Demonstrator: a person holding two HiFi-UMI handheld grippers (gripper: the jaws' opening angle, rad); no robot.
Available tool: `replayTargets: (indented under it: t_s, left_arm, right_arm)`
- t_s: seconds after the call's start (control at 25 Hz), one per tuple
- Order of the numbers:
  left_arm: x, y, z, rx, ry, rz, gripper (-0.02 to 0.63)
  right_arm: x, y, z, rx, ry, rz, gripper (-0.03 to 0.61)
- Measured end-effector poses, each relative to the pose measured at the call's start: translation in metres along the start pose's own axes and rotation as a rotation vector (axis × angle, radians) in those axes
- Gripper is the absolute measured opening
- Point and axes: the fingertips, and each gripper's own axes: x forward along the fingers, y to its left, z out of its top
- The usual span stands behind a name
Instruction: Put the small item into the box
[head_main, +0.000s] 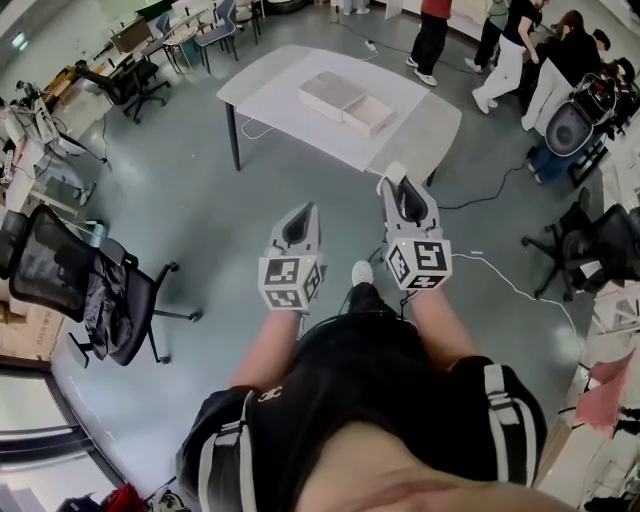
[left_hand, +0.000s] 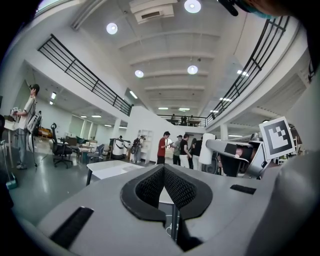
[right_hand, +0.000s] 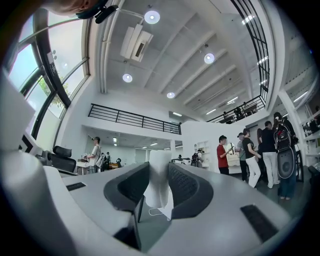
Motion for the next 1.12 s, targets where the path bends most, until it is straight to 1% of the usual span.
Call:
replayTargets:
  t_s: [0.24,0.56,0.8,1.12]
  left_arm:
    - [0.009,0.015,-0.006,0.006,0.011,0.022,0.005]
    - [0.054,0.039,-0.011,0.029,0.033,0.027,0.005]
    - [0.108,0.060,-0.009,0.029,0.041,0.028,0.005]
    - [0.211,0.087,0.000,-0.001,0.060,0.019,0.005]
  right_arm:
    - [0.018,0.002,-0.008,0.000,0.003,0.023,0.120]
    - [0.065,-0.017,-0.033,0.030,0.012,0.023,0.120]
    - [0.114,-0.044,-0.051,0.024,0.030,0.020,0.120]
    - [0.201,-0.094,-0.064,0.024,0.061,0.018,0.120]
